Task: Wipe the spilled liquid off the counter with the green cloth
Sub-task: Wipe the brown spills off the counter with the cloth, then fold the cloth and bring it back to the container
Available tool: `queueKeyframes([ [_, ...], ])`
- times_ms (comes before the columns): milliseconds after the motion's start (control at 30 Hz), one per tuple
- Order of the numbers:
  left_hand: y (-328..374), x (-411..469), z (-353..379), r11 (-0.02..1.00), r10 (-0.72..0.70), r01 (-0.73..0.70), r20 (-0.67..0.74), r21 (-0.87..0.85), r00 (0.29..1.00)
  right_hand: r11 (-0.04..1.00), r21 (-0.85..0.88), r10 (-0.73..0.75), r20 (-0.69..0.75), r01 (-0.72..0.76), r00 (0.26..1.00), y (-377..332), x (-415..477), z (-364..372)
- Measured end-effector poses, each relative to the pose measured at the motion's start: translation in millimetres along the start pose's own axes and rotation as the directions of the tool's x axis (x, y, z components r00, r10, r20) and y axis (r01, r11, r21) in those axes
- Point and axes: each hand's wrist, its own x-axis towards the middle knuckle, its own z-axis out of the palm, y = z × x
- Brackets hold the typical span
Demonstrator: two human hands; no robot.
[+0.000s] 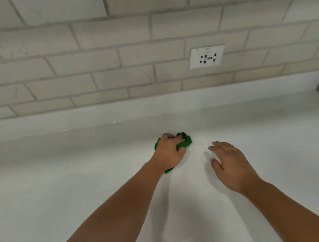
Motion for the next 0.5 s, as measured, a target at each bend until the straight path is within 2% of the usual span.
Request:
queueKeyframes([
  [233, 151.6, -54.9, 118.5, 0.983, 0.184, -0.182, 0.057, -0.033, 0.981, 0.999, 0.017, 0.047, 0.048, -0.048, 0.998, 106.6, -79.8, -58.4],
  [333, 206.8, -75.7, 160.3, 0.971, 0.239, -0.24, 0.058, 0.013, 0.969, 0.997, 0.02, 0.075, 0.068, -0.077, 0.995, 157.7, -118.6, -85.0],
  [500, 217.6, -120.8, 179.8, 0.922, 0.37, -0.382, 0.142, 0.067, 0.918, 0.997, -0.007, 0.073, 0.089, -0.073, 0.993, 221.3, -163.8, -105.8],
])
